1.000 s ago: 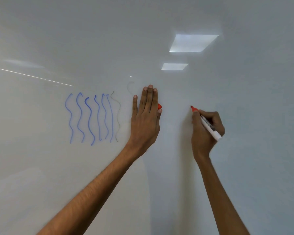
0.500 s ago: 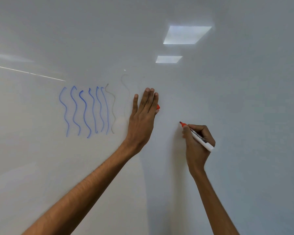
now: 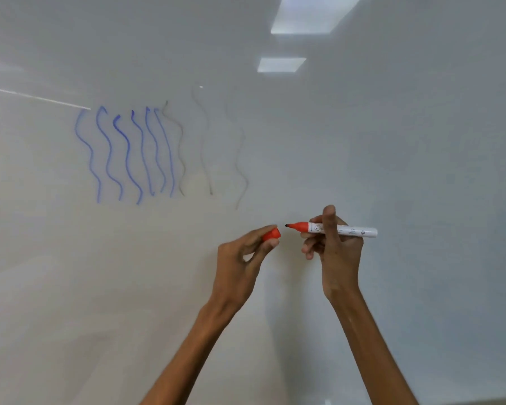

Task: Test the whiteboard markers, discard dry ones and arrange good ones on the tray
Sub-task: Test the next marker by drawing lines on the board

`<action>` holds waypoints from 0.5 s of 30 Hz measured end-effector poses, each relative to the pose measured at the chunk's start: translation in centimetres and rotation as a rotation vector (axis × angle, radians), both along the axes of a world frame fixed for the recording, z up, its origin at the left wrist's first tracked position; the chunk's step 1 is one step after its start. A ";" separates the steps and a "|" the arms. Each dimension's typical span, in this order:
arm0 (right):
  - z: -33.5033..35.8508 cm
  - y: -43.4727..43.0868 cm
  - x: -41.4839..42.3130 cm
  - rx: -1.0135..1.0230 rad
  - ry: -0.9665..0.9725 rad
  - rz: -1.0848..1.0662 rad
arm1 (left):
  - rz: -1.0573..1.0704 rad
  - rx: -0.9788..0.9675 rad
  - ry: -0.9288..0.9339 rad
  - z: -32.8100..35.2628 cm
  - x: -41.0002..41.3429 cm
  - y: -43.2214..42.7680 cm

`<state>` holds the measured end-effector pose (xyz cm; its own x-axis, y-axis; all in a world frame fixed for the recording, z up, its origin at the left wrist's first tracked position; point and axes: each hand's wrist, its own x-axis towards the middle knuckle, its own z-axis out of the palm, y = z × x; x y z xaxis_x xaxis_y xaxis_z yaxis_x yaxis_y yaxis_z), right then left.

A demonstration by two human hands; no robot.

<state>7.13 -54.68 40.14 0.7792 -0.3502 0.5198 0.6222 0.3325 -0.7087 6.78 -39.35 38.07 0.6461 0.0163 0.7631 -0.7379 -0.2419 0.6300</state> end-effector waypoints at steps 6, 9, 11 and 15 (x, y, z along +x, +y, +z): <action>-4.4 0.1 -0.2 -0.031 0.139 -0.038 | -0.068 0.007 0.132 -3.3 -0.1 0.3; -5.7 0.2 -0.1 -0.064 0.186 -0.039 | -0.087 0.068 0.144 -4.2 0.2 0.6; -6.3 0.1 0.1 -0.129 0.225 -0.036 | -0.111 0.133 0.152 -4.8 0.3 0.8; -7.2 -0.3 0.2 -0.156 0.262 -0.083 | -0.119 0.158 0.179 -5.9 0.7 1.6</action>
<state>7.32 -55.02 32.90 0.8657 -0.3502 0.3576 0.4321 0.1625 -0.8870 7.45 -37.77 32.13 0.7612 -0.1785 0.6235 -0.6474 -0.2659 0.7142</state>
